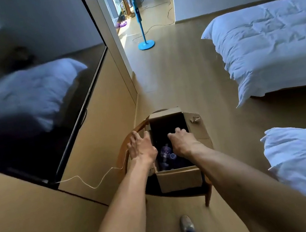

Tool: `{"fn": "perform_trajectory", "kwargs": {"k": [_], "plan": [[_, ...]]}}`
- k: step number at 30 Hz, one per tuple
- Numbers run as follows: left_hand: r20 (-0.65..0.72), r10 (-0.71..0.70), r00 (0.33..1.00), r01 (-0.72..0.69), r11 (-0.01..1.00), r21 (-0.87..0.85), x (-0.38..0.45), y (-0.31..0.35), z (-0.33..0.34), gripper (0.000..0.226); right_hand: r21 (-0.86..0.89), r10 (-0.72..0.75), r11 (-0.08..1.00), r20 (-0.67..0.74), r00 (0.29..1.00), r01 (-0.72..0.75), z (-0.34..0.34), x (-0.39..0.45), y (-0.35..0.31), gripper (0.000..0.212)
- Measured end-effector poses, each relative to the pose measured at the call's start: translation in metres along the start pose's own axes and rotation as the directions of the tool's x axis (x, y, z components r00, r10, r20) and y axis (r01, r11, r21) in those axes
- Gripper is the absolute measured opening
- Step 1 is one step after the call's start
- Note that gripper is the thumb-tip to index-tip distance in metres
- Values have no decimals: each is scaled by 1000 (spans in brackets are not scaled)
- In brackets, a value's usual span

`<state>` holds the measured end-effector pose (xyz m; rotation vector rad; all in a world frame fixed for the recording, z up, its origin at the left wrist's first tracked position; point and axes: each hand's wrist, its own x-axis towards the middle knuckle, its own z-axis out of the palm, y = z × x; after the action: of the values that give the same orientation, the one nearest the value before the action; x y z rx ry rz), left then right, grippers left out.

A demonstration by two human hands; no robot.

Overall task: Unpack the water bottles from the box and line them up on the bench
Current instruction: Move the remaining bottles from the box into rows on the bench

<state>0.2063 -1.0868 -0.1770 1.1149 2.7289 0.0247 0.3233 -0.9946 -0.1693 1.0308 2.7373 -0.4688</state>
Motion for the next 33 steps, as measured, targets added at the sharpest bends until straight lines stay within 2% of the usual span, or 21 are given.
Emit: {"fn": "perform_trajectory", "kwargs": {"k": [9,14,18,24,33], "plan": [[142,47,989,-50,999,20,127,-15,58,65,-24,33,999,189,981,-29,56,133,10,38],[253,46,966,-55,998,28,152,-20,97,68,-74,49,997,329,943,-26,103,162,9,35],[319,20,948,-18,1000,-11,165,-20,118,74,-90,38,996,384,923,-3,128,178,11,31],[328,31,944,-9,998,-67,176,-14,125,72,-156,78,988,519,851,4,156,184,24,33],[337,-23,941,44,997,-56,175,-27,137,71,-328,168,945,518,839,14,158,192,4,35]]}}
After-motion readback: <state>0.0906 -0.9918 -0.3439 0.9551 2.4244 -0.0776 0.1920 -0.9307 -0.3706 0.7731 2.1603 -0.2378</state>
